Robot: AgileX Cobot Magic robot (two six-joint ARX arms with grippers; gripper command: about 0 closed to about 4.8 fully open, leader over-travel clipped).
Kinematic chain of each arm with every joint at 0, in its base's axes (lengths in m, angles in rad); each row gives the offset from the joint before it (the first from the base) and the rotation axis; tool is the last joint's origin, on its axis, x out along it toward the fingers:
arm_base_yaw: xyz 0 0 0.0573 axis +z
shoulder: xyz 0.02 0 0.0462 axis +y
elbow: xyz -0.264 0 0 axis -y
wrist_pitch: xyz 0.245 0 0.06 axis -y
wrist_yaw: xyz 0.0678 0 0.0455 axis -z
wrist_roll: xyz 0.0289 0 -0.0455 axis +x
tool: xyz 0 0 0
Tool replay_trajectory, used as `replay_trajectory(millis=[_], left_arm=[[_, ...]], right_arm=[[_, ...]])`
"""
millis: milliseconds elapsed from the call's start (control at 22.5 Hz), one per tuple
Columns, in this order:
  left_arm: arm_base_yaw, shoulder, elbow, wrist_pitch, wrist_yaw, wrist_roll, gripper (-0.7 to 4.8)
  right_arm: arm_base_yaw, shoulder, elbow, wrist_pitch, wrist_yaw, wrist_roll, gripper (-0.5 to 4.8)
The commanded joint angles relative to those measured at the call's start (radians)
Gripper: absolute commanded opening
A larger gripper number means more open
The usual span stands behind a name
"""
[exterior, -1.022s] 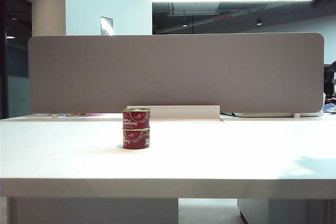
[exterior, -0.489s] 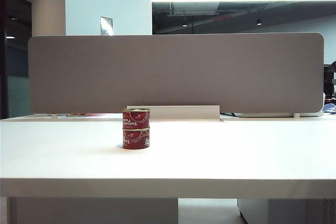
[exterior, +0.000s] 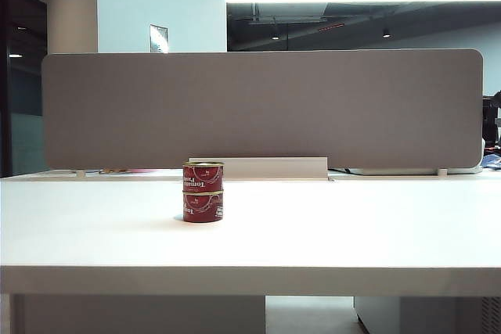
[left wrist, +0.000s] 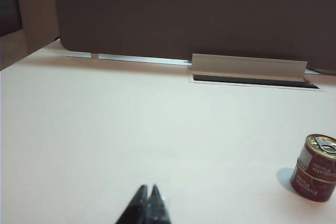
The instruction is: Stack a can of tomatoes on the right onto the can of tomatoes on the left.
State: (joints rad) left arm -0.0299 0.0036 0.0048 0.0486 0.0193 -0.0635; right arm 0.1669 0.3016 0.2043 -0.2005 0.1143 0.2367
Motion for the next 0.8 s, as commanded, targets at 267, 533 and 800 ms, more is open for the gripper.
replay_trajectory(millis=[267,533,800], left_arm=[[0.001,0.0,0.004,0.012,0.003,0.004,-0.06],[0.001,0.0,0.004,0.012,0.003,0.004,-0.06],[0.001,0.0,0.004,0.012,0.003,0.004,-0.06]], right_arm=[[-0.11,-0.182,-0.101,0.018,-0.103,-0.005,-0.02],[-0.144,-0.266,-0.135,0.018,-0.123,-0.091,-0.02],[-0.15,-0.302,-0.154,0.018,-0.114,-0.141,-0.02]])
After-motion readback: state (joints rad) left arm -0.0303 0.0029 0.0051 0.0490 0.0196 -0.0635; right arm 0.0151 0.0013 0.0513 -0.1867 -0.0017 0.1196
